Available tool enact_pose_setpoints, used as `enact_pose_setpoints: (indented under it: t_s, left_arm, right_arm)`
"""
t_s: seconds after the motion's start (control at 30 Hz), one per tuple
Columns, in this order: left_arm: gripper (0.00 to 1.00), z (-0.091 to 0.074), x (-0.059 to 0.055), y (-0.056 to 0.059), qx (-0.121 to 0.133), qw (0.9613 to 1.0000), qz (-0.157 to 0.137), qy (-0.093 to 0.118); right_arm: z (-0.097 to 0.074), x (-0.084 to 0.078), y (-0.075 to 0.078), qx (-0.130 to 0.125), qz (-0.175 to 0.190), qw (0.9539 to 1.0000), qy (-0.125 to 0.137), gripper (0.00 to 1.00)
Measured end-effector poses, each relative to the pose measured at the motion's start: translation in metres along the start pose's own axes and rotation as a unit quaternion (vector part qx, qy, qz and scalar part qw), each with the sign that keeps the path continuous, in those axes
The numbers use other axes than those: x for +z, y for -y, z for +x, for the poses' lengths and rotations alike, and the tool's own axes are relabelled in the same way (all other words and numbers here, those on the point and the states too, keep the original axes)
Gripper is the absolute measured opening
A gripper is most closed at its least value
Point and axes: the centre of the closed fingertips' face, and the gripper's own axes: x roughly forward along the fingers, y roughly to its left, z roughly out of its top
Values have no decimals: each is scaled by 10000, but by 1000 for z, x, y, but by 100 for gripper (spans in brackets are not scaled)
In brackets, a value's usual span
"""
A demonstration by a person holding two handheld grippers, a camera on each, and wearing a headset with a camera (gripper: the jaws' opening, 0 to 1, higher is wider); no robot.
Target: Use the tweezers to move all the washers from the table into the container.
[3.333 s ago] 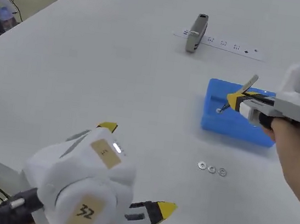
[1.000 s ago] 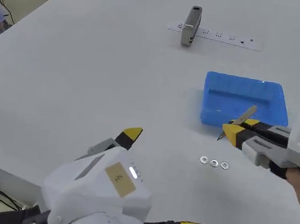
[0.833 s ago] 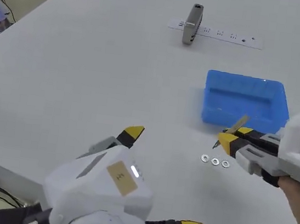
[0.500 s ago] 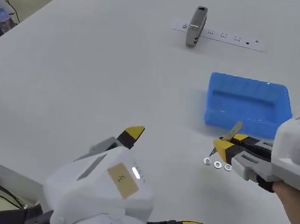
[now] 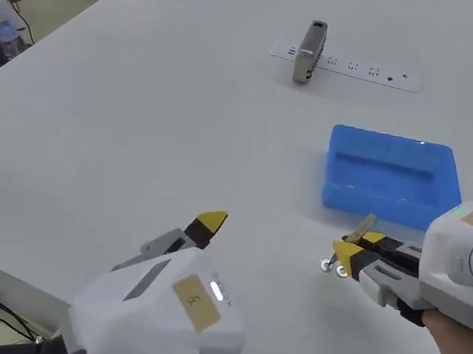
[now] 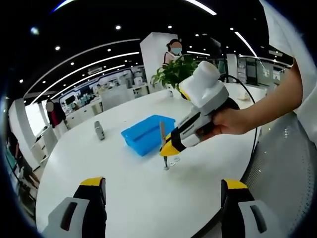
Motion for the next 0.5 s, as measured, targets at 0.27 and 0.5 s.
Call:
enact_pose_setpoints:
  t_s: [0.27,0.5]
  left_arm:
    - [99,0,-1,0,17,10000,26,-40]
    - [99,0,-1,1,9,10000,66,-46]
  right_arm:
    - [3,-3,1,-78,-370,9992,127,2]
    - [4,-3,4,-79,-270,9996,99,1]
